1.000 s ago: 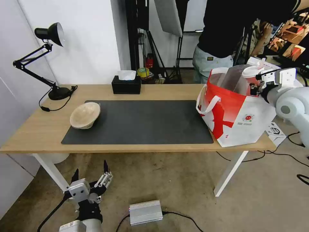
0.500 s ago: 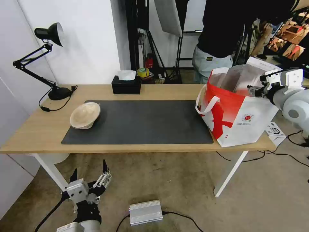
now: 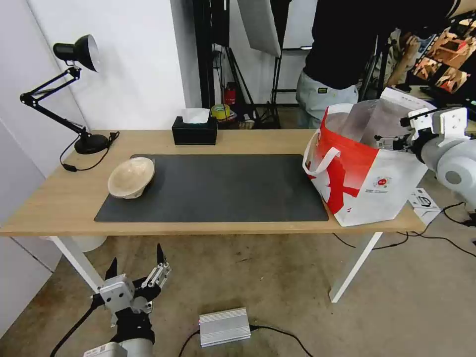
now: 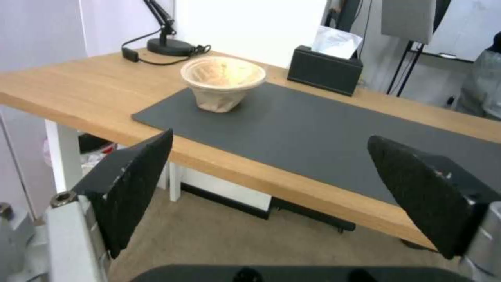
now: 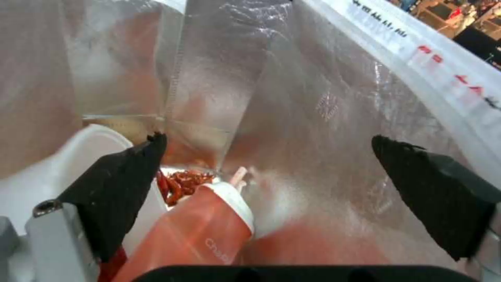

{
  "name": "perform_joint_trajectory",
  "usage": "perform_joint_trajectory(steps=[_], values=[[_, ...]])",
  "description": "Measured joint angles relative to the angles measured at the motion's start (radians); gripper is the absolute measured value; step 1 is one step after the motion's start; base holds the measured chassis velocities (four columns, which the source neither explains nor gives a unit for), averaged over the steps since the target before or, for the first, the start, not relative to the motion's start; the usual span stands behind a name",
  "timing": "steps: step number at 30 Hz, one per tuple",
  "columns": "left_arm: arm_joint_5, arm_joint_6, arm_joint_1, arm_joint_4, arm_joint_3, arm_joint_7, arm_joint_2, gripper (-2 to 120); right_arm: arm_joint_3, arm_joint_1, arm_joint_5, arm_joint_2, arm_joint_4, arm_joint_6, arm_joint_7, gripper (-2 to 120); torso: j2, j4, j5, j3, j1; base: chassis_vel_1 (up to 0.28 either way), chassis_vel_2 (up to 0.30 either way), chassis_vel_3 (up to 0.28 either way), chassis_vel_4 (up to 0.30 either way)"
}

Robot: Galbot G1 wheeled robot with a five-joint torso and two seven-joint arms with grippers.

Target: Pick up the trash from the table and place it into the takeout bag.

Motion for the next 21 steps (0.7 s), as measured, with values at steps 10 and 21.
perform_joint_trajectory(steps=[10,21], values=[[-0.001,0.000,0.001,-0.006,-0.009,0.000,0.001,100,0.068,-0.060,0.058,0.045,0.099,0.211,0.067,100,0.000,0.0002,-0.0002,0.000,0.000,0.000,0.000,0.000,0.000],[-0.008,0.000,0.006,-0.006,-0.033,0.001,0.003,100,0.155,-0.330,-0.034,0.156,0.358,0.736,0.075,100,0.000,-0.0001,-0.0002,0.000,0.000,0.000,0.000,0.000,0.000]])
